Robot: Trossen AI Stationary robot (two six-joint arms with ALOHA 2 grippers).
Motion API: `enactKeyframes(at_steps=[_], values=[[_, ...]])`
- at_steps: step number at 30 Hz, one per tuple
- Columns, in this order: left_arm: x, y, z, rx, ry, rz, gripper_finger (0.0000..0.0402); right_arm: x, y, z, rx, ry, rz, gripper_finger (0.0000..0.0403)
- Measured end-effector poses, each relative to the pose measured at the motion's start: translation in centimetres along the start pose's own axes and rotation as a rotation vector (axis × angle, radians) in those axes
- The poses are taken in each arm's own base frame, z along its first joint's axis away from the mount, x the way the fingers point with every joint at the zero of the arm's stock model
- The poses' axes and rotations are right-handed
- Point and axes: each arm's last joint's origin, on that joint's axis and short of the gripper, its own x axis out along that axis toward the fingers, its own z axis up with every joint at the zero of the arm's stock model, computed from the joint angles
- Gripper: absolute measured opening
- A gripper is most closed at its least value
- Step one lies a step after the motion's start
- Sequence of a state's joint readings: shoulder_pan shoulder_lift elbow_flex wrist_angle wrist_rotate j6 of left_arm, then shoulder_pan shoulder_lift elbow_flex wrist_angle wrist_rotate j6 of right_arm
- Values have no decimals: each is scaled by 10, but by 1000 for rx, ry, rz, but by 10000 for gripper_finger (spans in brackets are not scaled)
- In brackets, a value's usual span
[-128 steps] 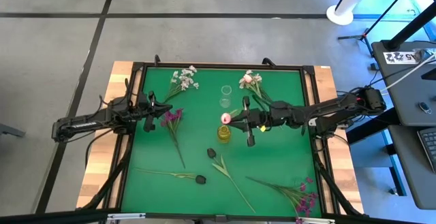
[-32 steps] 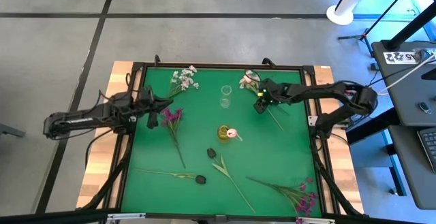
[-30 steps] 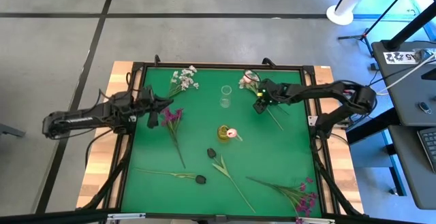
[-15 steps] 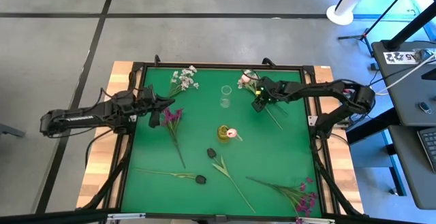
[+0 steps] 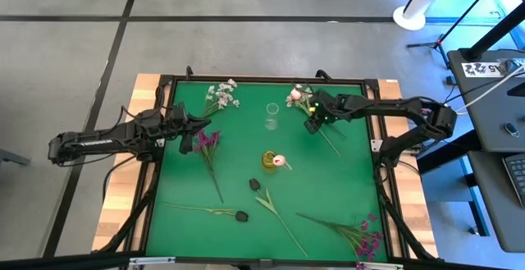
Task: Sort flowers into vase by color
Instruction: Put the pink tulip into the yellow vase
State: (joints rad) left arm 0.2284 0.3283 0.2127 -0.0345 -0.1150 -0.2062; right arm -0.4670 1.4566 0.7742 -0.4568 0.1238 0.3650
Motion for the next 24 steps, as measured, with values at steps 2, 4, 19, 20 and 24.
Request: enactKeyframes(at_steps=[2, 4, 19, 20, 24], values=[[0, 0, 0, 0, 0, 3, 0, 1, 3, -4, -14, 1, -14, 266], [0, 0, 0, 0, -2, 15, 0, 2, 7, -8, -20, -5, -6, 266], [0, 1, 0, 4, -7, 42, 0, 8, 21, -14, -50, -22, -2, 266], [0, 1, 0, 4, -7, 42, 0, 11, 21, -14, -50, -11, -7, 266], [0, 1, 0, 4, -7, 43, 0, 25, 21, -18, -61, 44, -31, 266]])
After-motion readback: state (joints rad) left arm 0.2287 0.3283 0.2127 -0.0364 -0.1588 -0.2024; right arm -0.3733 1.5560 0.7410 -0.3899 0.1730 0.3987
